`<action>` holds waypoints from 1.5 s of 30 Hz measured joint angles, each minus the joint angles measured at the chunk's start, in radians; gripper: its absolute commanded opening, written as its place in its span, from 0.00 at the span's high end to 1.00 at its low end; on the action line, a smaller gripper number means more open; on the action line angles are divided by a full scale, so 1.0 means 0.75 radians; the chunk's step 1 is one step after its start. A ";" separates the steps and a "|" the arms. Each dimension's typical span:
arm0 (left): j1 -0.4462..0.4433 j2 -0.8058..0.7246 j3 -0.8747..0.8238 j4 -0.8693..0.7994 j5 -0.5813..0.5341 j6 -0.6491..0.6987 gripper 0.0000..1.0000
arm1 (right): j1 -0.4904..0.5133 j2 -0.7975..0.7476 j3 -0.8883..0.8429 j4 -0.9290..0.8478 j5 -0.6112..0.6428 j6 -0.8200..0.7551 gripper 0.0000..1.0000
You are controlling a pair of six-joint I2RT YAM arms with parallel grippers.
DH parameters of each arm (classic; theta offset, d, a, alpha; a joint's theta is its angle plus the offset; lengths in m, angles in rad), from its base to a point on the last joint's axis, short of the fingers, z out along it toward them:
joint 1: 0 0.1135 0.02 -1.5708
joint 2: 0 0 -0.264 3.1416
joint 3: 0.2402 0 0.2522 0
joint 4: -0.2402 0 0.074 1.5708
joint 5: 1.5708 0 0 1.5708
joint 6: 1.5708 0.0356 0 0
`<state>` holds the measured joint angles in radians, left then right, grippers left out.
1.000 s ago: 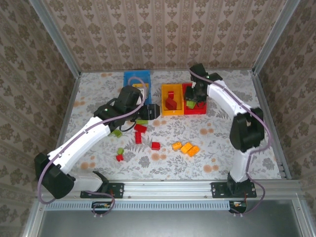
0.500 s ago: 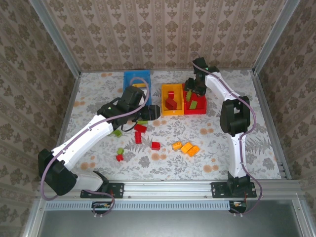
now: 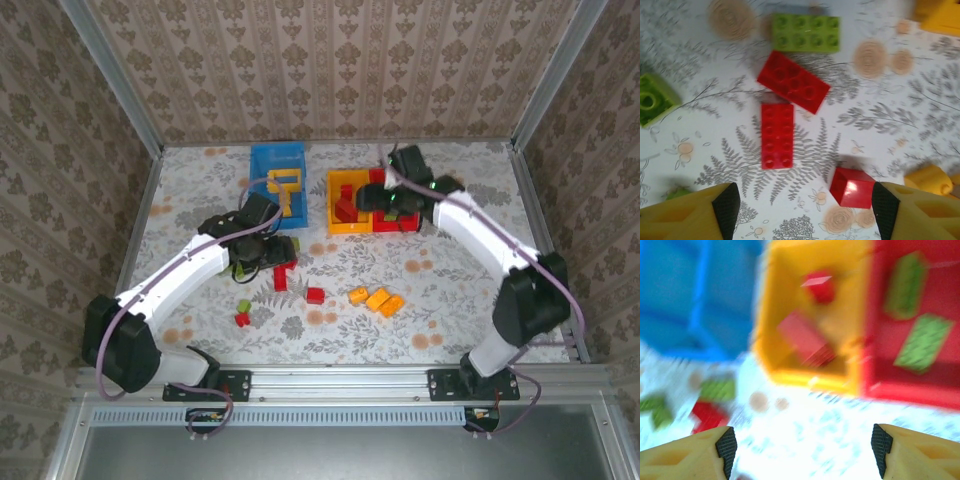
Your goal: Sort the legos into containers by color
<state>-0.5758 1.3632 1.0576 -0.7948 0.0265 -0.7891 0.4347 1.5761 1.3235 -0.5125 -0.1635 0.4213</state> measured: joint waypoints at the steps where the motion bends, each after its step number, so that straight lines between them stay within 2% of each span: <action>1: 0.023 0.011 -0.013 0.006 0.005 -0.018 0.24 | 0.048 -0.038 -0.070 0.039 -0.027 -0.004 0.21; 4: 0.108 0.068 -0.051 0.056 0.040 -0.100 0.23 | 0.209 -0.081 -0.258 0.122 -0.115 -0.010 0.20; 7: 0.141 0.155 -0.046 0.098 0.070 -0.167 0.23 | 0.263 -0.080 -0.341 0.130 -0.161 -0.010 0.20; 13: 0.139 0.346 0.017 0.165 0.115 -0.291 0.23 | 0.267 -0.080 -0.356 0.157 -0.190 -0.024 0.19; 27: 0.110 0.519 0.027 0.316 0.115 -0.371 0.25 | 0.267 -0.080 -0.355 0.162 -0.212 -0.035 0.19; 32: 0.079 0.535 0.028 0.340 0.116 -0.393 0.34 | 0.267 -0.080 -0.355 0.162 -0.212 -0.034 0.19; 40: 0.072 0.557 0.032 0.330 0.095 -0.400 0.63 | 0.267 -0.081 -0.355 0.162 -0.213 -0.033 0.20; 45: 0.066 0.542 0.031 0.321 0.073 -0.395 0.70 | 0.264 -0.095 -0.355 0.161 -0.212 -0.033 0.21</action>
<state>-0.5266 1.7695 1.0805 -0.5541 0.0811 -1.0851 0.6327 1.5047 1.0573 -0.3916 -0.3225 0.3969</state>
